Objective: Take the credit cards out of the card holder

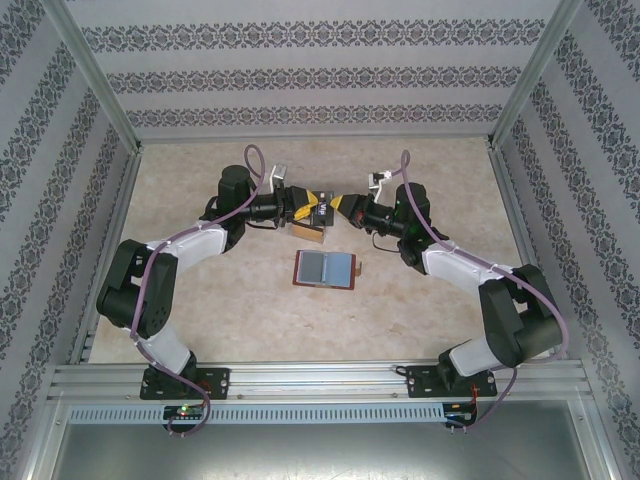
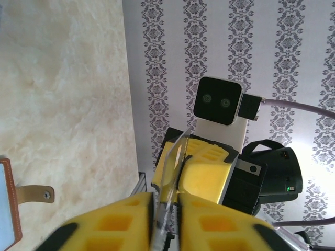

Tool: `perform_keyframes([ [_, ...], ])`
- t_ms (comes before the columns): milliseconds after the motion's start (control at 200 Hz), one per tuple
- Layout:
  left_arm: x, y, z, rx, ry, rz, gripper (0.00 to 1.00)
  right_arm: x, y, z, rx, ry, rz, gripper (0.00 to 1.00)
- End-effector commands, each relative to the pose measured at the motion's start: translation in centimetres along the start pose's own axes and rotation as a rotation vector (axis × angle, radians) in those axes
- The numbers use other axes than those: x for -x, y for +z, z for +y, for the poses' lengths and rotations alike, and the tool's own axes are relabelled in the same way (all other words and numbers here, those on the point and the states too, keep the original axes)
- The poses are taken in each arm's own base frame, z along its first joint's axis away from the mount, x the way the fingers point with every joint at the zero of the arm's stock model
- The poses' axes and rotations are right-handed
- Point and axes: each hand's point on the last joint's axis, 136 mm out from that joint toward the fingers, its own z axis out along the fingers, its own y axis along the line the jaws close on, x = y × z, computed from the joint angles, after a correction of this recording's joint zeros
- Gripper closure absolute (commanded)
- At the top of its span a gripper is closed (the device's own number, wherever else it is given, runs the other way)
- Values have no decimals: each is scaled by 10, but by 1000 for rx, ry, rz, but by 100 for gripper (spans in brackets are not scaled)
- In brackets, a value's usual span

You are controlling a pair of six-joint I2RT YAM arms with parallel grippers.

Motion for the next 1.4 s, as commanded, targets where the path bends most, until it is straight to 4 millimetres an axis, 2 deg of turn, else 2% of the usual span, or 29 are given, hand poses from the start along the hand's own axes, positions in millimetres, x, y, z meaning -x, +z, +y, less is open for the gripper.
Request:
perform_keyframes([
  [0, 1, -1, -17, -61, 55, 7, 88, 3, 3, 12, 49, 1, 9, 100],
  [45, 1, -2, -17, -61, 55, 0, 92, 2, 3, 12, 53, 8, 13, 97],
  [95, 2, -2, -18, -60, 54, -11, 96, 2, 3, 12, 54, 21, 12, 90],
  [185, 6, -4, -19, -55, 49, -47, 99, 0, 3, 11, 58, 43, 11, 76],
  [270, 10, -6, -19, -50, 36, -81, 98, -5, 5, 11, 58, 57, 15, 70],
  [465, 14, -8, -16, -47, 8, -120, 97, -12, 8, 10, 52, 77, 21, 72],
  [565, 14, -8, -16, -52, 0, -121, 96, -13, 10, 8, 46, 83, 27, 78],
  [644, 14, -10, -13, -45, -13, -124, 94, -13, 13, 5, 32, 79, 33, 87],
  [739, 14, -14, -3, -8, -37, -136, 84, -15, 17, -4, -27, 52, 52, 97],
  [839, 14, -27, 20, 92, -81, -160, 68, -21, 19, -19, -144, -12, 74, 100],
  [984, 11, -60, 61, 308, -144, -184, 46, -30, 22, -35, -348, -232, 138, 100],
  [1069, 13, -83, 76, 400, -163, -194, 36, -30, 25, -41, -430, -376, 178, 100],
  [1154, 15, -103, 83, 455, -173, -212, 28, -25, 29, -43, -485, -491, 214, 100],
  [1394, 11, -159, 89, 656, -119, -261, 5, -17, 51, -30, -499, -908, 347, 100],
])
